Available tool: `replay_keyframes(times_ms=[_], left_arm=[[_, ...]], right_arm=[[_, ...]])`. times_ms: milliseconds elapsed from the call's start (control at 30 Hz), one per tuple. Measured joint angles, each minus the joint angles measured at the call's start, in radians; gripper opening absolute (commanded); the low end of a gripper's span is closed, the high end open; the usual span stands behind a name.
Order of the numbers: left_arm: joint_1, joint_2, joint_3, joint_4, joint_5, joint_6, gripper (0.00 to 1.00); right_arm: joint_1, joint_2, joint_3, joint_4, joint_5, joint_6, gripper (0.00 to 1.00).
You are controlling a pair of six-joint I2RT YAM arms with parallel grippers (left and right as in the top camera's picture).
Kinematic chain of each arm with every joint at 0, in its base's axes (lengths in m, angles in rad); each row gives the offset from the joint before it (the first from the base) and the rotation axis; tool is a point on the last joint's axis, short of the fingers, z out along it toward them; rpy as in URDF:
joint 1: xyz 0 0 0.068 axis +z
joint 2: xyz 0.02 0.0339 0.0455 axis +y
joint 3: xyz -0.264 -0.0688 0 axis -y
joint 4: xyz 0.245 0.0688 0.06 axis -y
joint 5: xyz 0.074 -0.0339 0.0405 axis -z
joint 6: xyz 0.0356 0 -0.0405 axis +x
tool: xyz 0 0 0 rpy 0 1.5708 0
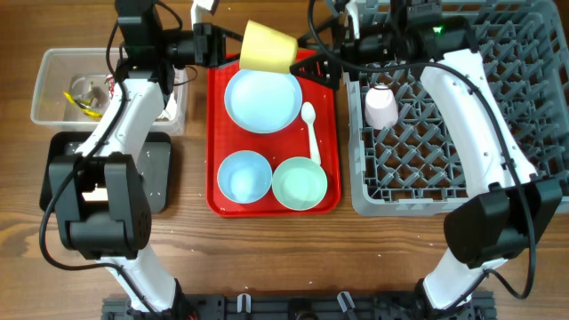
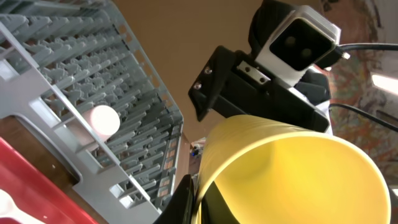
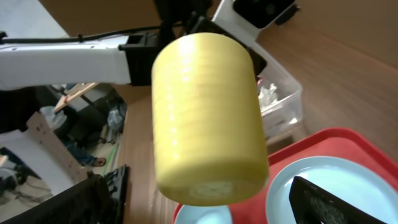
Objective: Sort waste into correct bins and load items into the dishwasher rack
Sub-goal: 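Lift the yellow cup and raise it toward the right gripper, then grasp the yellow cup with the right gripper and release left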
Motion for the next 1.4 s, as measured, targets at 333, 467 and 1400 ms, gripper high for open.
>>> replay_keyframes(times_ms=[333,467,1400], left_arm=[[0.000,0.000,0.000,0.138,-0.020,-0.169,0.04],[0.000,0.000,0.000,0.138,-0.021,-0.185,0.04],[0.000,-0.002,0.000,0.154,0.004,-0.196,0.04]], right_arm=[[-0.001,0.000,-0.001,0.044,0.011,0.072,1.00],[0.005,0.000,-0.002,0.065,0.013,0.079,0.99],[0.084,0.002,-0.007,0.158,0.056,0.091,0.63]])
